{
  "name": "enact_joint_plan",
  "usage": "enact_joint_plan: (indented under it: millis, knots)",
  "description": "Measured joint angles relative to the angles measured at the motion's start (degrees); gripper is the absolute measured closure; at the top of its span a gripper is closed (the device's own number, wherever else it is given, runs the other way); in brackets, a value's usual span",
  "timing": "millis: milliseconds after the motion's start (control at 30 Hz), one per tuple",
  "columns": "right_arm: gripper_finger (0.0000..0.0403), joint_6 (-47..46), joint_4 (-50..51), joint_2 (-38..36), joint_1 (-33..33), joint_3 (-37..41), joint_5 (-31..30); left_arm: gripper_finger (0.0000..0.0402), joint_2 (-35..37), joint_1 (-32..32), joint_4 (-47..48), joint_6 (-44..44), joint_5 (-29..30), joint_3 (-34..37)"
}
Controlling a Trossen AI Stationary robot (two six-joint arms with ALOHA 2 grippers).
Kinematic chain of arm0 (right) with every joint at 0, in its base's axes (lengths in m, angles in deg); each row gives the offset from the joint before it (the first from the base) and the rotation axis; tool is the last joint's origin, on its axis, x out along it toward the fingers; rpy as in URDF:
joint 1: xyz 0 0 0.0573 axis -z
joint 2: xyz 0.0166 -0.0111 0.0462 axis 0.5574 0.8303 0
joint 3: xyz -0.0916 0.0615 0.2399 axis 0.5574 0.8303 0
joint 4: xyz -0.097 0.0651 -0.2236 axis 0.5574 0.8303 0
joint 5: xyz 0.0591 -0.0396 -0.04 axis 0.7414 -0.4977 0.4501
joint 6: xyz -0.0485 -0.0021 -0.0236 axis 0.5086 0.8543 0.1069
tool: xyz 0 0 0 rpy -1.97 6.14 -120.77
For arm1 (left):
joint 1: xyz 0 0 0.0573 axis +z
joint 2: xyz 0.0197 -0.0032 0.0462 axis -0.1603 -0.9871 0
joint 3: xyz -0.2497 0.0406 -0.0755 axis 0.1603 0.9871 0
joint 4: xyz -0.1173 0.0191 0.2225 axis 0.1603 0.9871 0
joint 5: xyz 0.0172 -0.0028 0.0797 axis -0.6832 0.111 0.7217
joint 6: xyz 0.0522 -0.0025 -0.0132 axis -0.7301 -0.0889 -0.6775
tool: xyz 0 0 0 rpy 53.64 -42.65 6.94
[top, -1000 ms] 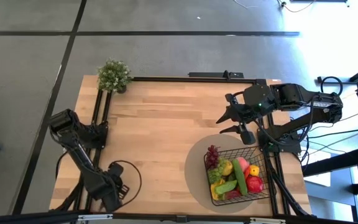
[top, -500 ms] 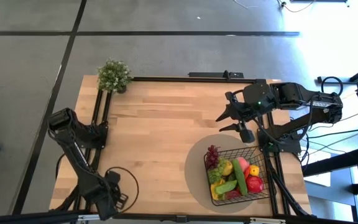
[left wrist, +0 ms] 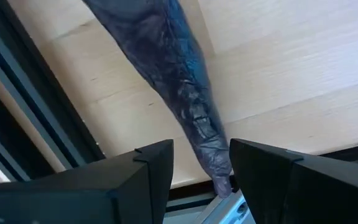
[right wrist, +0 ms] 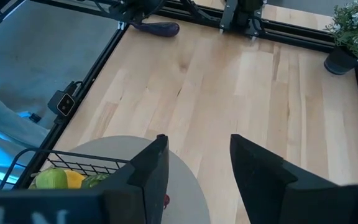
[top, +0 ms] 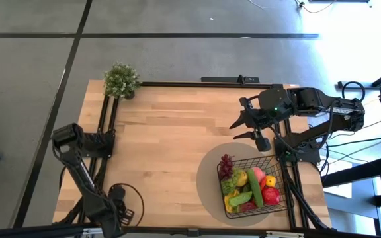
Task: Build produce basket
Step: Put the eggplant into the wire basket
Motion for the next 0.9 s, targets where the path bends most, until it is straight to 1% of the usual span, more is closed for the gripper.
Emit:
enact_joint_plan:
  millis: [133, 300, 400, 600, 900]
  knots:
    - [0.024, 0.0, 0.0, 0.0, 0.0, 0.0, 0.0, 0.0254, -0.8, 0.0, -0.2, -0.4, 0.8, 0.0]
    - [0.024, 0.0, 0.0, 0.0, 0.0, 0.0, 0.0, 0.0254, -1.5, -0.3, -0.2, -0.4, 5.8, 0.0]
    - [0.024, 0.0, 0.0, 0.0, 0.0, 0.0, 0.0, 0.0254, -2.2, -0.3, -0.2, -0.9, 5.5, -0.1]
    - [0.024, -0.1, 0.0, 0.0, 0.0, 0.0, 0.0, 0.0254, -4.5, -0.4, -0.1, -0.6, 2.5, 0.0]
    - [0.024, -0.1, 0.0, 0.0, 0.0, 0.0, 0.0, 0.0254, -6.5, 0.2, -3.2, -0.4, 2.5, 0.0]
